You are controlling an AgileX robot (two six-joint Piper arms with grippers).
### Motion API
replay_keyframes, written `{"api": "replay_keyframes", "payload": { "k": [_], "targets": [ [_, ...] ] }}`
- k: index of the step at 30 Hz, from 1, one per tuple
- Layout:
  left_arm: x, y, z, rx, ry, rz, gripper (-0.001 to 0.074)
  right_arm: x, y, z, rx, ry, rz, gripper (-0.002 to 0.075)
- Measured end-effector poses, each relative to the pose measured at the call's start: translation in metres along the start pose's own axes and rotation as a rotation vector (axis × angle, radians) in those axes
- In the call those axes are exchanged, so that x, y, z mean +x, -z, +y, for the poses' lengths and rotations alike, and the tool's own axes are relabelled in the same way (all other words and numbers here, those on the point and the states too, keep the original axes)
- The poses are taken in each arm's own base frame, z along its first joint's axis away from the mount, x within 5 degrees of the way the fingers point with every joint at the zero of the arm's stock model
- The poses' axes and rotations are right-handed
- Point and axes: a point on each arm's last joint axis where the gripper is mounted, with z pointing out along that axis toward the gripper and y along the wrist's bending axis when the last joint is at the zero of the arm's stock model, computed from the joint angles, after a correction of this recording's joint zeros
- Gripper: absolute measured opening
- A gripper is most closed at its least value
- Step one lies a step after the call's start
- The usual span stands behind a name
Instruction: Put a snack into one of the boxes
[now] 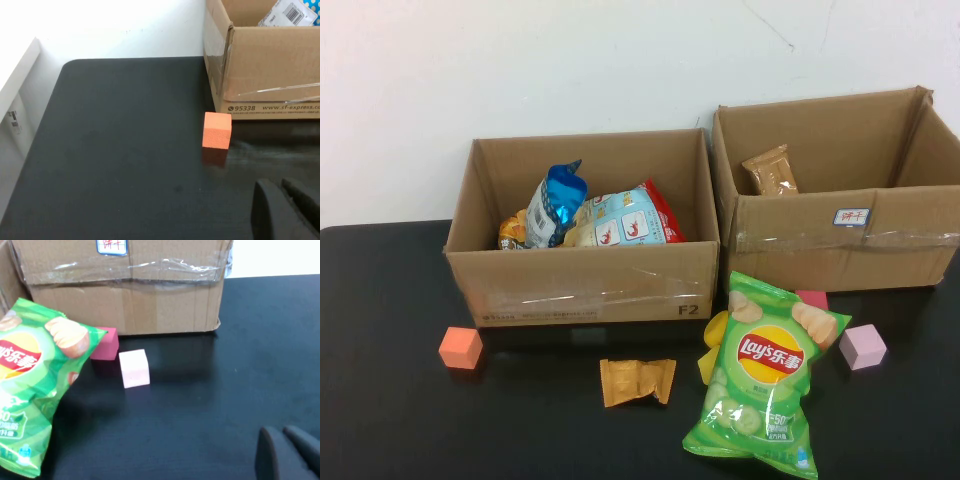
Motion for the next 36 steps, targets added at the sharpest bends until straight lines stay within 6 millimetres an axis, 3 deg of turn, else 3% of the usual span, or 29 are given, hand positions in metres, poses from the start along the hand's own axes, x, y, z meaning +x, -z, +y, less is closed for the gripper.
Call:
{"api": "replay_keyframes", "payload": {
  "k": [21,30,36],
  "targets": [
    [0.000,0.000,0.001,-0.006,-0.074,-0.001,-0.0002,-0.002,0.000,-0.001,0.006,0.017,-0.028,-0.0001],
    [-0.001,0.000,0.000,-0.005,-0.078,-0.006,-0.0001,-0.028,0.004,0.001,-0.005,0.018,-0.325,-0.0001],
    [-0.001,0.000,0.000,-0.005,-0.078,-0.009,-0.0002,-0.034,0.006,0.001,-0.007,0.018,-0.394,-0.0001]
  ]
}}
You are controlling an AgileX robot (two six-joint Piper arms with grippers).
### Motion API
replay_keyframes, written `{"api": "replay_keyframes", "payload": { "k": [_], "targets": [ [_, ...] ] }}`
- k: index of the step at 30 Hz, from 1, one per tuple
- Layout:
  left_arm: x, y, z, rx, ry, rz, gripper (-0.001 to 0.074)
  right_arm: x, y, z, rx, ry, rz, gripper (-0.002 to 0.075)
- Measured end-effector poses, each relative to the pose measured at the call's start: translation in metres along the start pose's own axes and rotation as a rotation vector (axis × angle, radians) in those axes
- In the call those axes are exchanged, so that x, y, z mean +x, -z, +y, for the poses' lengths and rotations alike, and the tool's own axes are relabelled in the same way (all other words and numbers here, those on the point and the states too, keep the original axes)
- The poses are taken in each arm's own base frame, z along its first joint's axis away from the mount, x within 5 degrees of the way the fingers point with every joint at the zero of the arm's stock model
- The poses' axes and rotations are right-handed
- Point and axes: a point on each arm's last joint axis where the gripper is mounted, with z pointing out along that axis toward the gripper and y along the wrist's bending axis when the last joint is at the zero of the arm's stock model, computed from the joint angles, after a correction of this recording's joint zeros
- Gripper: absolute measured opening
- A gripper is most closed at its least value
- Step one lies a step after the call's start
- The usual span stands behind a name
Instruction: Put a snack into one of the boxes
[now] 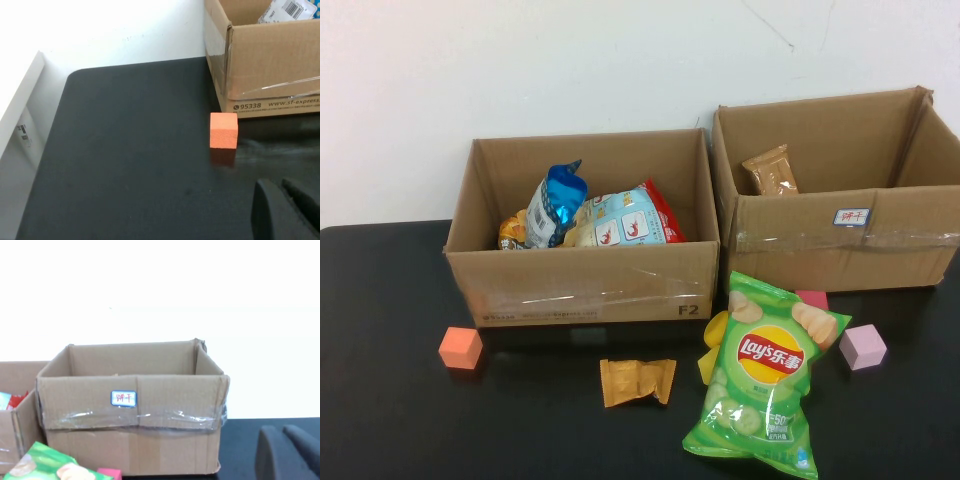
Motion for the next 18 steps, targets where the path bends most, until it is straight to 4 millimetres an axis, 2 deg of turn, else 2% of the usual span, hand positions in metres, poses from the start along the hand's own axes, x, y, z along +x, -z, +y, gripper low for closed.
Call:
{"api": "replay_keyframes", "payload": {
  "k": [3,6,12,18],
  "targets": [
    [-0.001,0.000,0.000,0.001,0.000,-0.013,-0.0002,-0.001,0.000,0.000,-0.001,-0.021,-0.012,-0.0001],
    [-0.008,0.000,-0.001,0.007,0.000,-0.099,-0.0002,-0.004,0.000,0.000,-0.003,-0.112,-0.042,-0.0001],
    [-0.043,0.011,-0.003,0.034,0.000,-0.505,-0.0002,-0.022,0.003,-0.003,-0.009,-0.328,-0.242,-0.0001],
    [-0.062,0.025,-0.004,0.045,-0.021,-0.770,-0.0001,-0.045,0.012,-0.007,-0.016,-0.370,-0.531,-0.0001]
  ]
}}
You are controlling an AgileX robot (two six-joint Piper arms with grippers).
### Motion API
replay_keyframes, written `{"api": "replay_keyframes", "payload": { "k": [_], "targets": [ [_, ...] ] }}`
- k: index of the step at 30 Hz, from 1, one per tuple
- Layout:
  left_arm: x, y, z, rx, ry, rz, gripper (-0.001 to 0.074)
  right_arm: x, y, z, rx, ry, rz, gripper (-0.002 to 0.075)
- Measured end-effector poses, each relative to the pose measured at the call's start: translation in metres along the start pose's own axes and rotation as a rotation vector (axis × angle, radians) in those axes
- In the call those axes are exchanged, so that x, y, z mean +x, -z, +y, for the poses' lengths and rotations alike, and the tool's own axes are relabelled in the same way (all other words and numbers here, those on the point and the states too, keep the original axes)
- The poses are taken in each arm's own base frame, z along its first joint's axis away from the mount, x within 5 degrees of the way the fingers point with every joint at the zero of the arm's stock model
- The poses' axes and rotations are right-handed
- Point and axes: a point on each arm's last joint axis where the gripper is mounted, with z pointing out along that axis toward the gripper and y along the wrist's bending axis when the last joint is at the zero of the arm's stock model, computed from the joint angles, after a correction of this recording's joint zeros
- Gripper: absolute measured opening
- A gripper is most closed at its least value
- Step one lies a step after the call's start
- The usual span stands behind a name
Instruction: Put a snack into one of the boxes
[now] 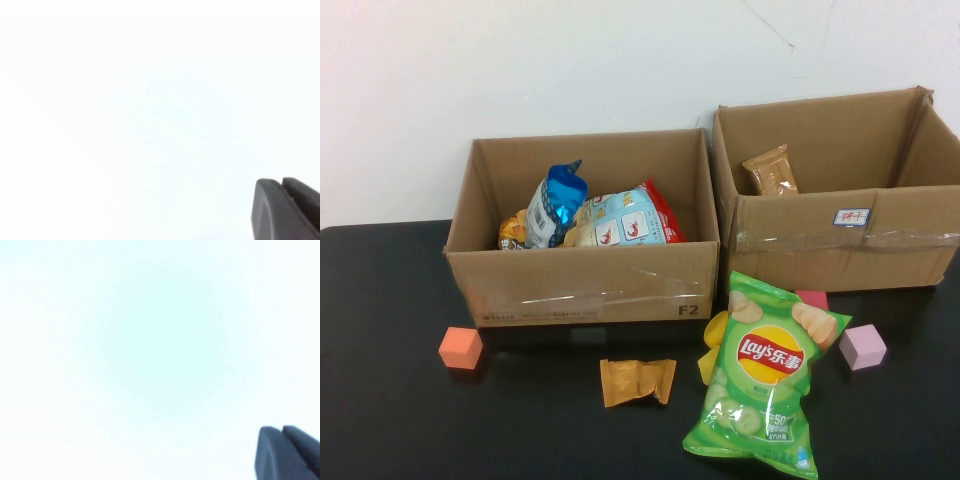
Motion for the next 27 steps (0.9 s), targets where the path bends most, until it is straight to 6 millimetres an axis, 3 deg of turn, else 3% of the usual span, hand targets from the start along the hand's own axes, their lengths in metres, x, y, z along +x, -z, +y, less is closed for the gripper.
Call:
{"api": "replay_keyframes", "payload": {
  "k": [7,12,14,17,19,23,27],
  "targets": [
    [-0.008,0.000,0.000,0.006,0.010,-0.087,-0.0002,-0.011,0.001,-0.005,0.047,-0.058,-0.118,-0.0001],
    [-0.004,0.000,0.002,-0.017,0.282,-0.043,-0.0001,-0.014,-0.005,0.000,0.058,-0.022,-0.019,-0.0001],
    [0.001,0.000,0.003,-0.034,0.361,0.011,-0.0001,-0.027,-0.011,0.009,0.037,0.035,0.031,-0.0001],
    [0.001,-0.003,0.003,-0.061,0.399,0.161,-0.0001,-0.041,-0.017,0.023,-0.005,0.116,0.198,-0.0001],
    [-0.017,-0.006,0.004,-0.082,0.387,0.278,-0.0001,-0.046,-0.029,0.033,-0.025,0.154,0.384,-0.0001],
    [-0.035,-0.015,0.007,-0.112,0.295,0.522,-0.0001,-0.036,-0.047,0.037,-0.034,0.208,0.652,-0.0001],
    [-0.039,-0.024,0.008,-0.098,0.157,0.754,-0.0001,-0.013,-0.053,0.034,-0.028,0.226,0.943,-0.0001]
  ]
}}
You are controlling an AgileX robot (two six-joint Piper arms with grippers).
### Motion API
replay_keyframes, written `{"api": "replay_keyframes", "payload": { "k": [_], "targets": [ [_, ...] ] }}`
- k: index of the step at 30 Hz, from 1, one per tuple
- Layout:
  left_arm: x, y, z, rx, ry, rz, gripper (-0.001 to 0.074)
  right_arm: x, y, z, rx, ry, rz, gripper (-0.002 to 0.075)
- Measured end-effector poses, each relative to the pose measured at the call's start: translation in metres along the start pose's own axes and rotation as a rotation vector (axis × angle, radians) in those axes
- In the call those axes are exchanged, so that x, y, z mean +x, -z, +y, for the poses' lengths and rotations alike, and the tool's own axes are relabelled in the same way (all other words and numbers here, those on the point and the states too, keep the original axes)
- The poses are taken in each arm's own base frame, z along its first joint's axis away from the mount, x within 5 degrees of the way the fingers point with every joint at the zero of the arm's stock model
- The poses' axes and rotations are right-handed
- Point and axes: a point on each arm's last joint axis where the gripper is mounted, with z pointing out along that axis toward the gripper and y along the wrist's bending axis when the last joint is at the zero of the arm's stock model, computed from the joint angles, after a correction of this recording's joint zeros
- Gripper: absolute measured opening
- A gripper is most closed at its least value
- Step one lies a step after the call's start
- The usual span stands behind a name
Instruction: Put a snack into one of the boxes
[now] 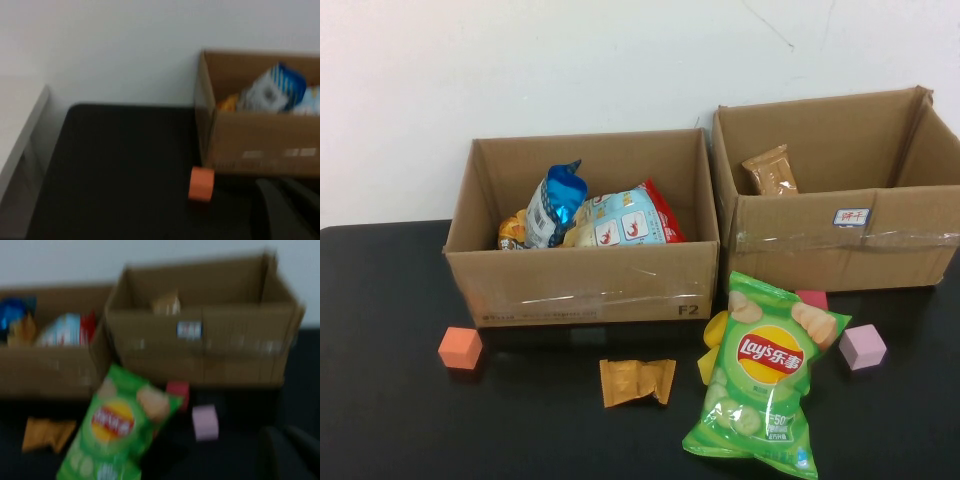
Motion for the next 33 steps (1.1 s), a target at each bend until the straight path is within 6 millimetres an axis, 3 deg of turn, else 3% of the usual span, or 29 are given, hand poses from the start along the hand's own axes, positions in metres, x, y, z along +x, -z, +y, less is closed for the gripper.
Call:
{"api": "replay_keyframes", "payload": {
  "k": [6,14,20,24,28,33],
  "targets": [
    [0.004,-0.016,0.000,-0.012,-0.065,0.153,-0.0001,0.008,-0.018,0.005,-0.071,-0.132,0.176,-0.0001],
    [0.012,-0.050,-0.012,0.065,-0.024,0.566,-0.0001,0.005,-0.027,0.005,-0.080,-0.184,0.166,-0.0001],
    [-0.002,-0.096,-0.039,0.341,-0.076,0.716,-0.0001,0.004,-0.042,0.003,-0.108,0.089,0.242,-0.0001],
    [-0.020,-0.136,-0.052,0.432,-0.038,0.743,-0.0001,0.001,-0.053,0.003,-0.141,0.167,0.342,-0.0001],
    [-0.021,-0.179,-0.068,0.476,-0.110,0.765,-0.0001,0.004,-0.065,-0.002,-0.133,0.201,0.415,-0.0001],
    [-0.009,-0.217,-0.111,0.535,-0.287,0.801,-0.0001,0.013,-0.082,0.000,-0.154,0.260,0.503,-0.0001]
  ]
}}
